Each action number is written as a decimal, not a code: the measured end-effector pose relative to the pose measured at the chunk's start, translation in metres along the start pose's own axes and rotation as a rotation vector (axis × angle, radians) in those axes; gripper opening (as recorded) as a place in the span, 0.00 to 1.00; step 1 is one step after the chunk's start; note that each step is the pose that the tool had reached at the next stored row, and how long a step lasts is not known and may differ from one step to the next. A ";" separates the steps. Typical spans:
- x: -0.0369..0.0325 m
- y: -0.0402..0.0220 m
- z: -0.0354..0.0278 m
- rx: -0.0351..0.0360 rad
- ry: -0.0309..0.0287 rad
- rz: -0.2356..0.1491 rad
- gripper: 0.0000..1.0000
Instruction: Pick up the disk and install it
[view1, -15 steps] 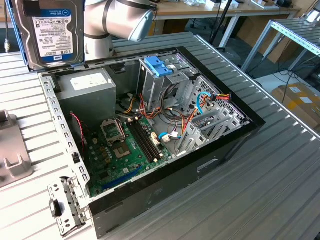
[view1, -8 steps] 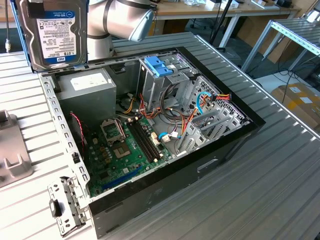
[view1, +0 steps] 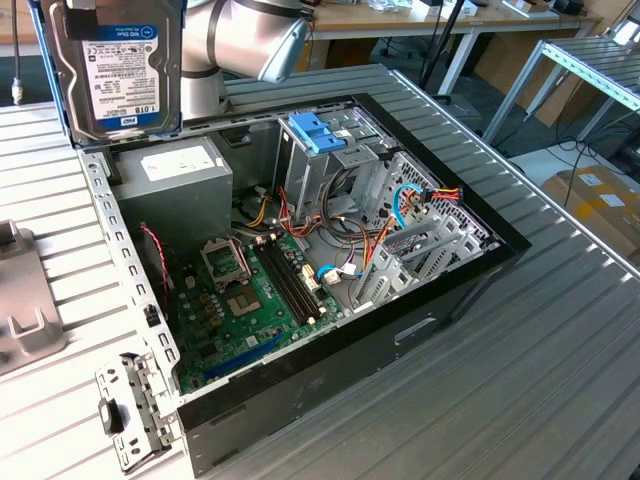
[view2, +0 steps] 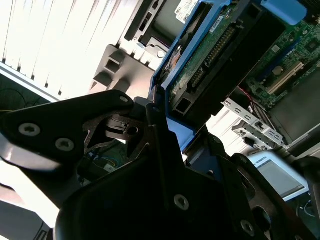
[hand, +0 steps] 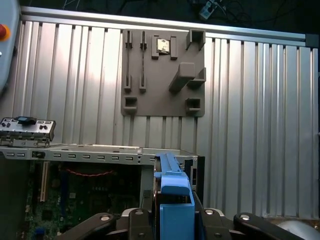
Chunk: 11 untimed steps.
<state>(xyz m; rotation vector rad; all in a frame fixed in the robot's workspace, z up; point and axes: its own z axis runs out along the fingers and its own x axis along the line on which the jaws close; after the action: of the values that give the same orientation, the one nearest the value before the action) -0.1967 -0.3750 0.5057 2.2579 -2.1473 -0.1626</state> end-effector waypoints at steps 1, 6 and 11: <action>0.0004 -0.0005 0.0001 -0.0001 0.0000 0.000 0.37; 0.0032 -0.0038 0.0003 -0.0008 -0.0001 0.000 0.37; 0.0058 -0.0067 0.0004 -0.0014 -0.0002 0.000 0.37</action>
<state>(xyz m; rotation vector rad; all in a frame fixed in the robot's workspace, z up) -0.1899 -0.3803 0.5043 2.2571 -2.1467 -0.1643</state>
